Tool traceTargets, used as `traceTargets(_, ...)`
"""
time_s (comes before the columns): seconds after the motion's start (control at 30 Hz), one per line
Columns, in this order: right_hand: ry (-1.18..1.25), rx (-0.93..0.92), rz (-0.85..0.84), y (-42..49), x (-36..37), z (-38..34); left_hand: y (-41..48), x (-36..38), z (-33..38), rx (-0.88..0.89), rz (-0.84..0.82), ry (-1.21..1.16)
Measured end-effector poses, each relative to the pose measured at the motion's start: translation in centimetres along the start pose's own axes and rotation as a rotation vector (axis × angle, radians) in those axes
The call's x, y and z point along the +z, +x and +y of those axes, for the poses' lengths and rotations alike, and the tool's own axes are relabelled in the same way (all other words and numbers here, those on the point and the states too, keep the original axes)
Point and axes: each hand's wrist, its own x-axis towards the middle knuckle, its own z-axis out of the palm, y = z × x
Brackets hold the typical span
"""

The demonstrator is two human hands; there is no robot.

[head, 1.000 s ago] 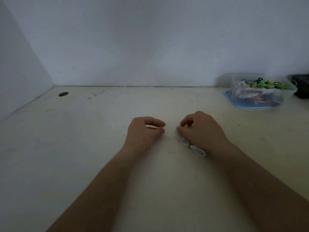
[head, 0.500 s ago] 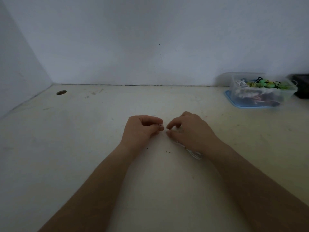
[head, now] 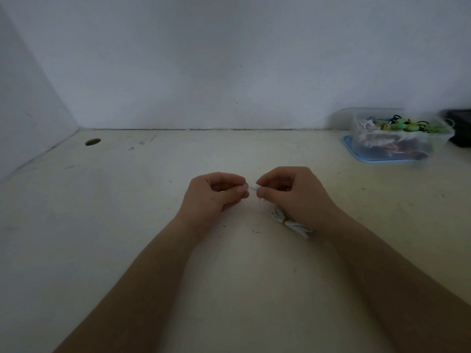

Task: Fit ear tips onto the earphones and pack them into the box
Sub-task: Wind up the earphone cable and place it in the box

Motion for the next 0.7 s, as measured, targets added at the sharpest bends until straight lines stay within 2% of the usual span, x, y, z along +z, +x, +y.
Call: traceTargets(0.7,0.023,-0.021,0.014,-0.02,-0.31,0.25,-0.04,0.31,-0.08,0.019,-0.051,-0.010)
